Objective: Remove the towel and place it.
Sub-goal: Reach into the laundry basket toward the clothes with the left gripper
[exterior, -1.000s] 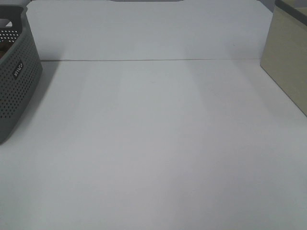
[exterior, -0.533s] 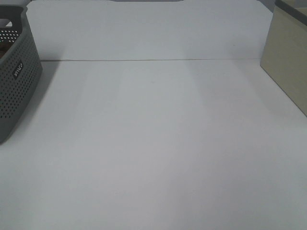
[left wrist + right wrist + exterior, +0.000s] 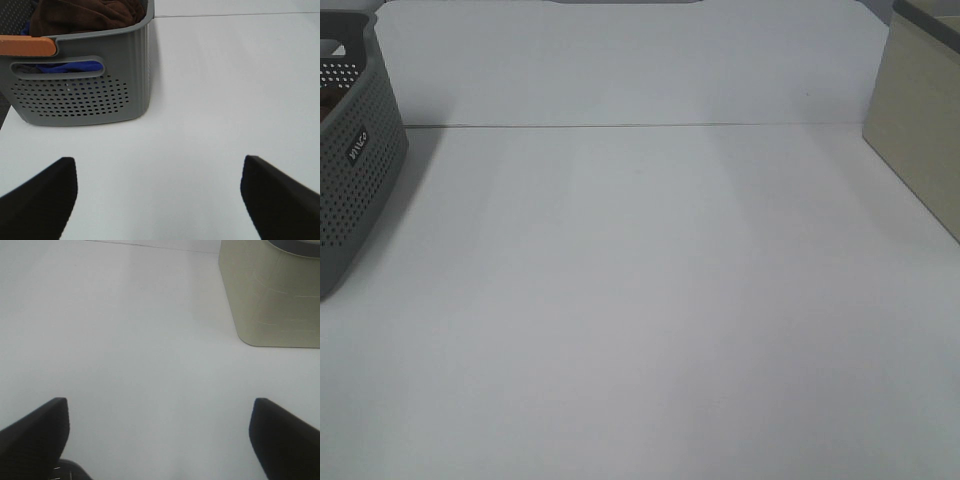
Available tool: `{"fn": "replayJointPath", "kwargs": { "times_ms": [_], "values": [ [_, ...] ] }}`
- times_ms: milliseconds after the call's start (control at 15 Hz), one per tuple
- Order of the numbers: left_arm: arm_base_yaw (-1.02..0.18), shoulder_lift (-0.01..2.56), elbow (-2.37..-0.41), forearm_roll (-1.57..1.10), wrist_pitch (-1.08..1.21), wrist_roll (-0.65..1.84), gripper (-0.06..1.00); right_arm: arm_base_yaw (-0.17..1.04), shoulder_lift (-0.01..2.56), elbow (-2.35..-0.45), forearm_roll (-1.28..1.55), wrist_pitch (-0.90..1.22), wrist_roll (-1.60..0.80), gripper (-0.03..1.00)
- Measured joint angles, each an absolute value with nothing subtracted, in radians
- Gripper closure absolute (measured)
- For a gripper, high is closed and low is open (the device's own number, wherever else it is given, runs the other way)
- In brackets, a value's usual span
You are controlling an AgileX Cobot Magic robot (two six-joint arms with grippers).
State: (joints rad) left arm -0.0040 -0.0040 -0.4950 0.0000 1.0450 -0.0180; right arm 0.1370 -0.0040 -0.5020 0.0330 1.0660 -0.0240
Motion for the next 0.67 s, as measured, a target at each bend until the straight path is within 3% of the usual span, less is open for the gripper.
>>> {"fn": "replayJointPath", "kwargs": {
  "times_ms": [133,267,667],
  "values": [
    [-0.004,-0.004,-0.495,0.0,1.045,-0.009,0.11,0.137,-0.004,-0.502,0.033,1.066,-0.024,0.04],
    [-0.004,-0.004,-0.495,0.0,1.045,0.007,-0.02,0.137,-0.004,-0.502,0.033,1.066,-0.024,0.04],
    [-0.004,-0.004,-0.495,-0.025,1.045,0.06,-0.04,0.137,-0.004,-0.502,0.033,1.066,-0.024,0.04]
  ]
}}
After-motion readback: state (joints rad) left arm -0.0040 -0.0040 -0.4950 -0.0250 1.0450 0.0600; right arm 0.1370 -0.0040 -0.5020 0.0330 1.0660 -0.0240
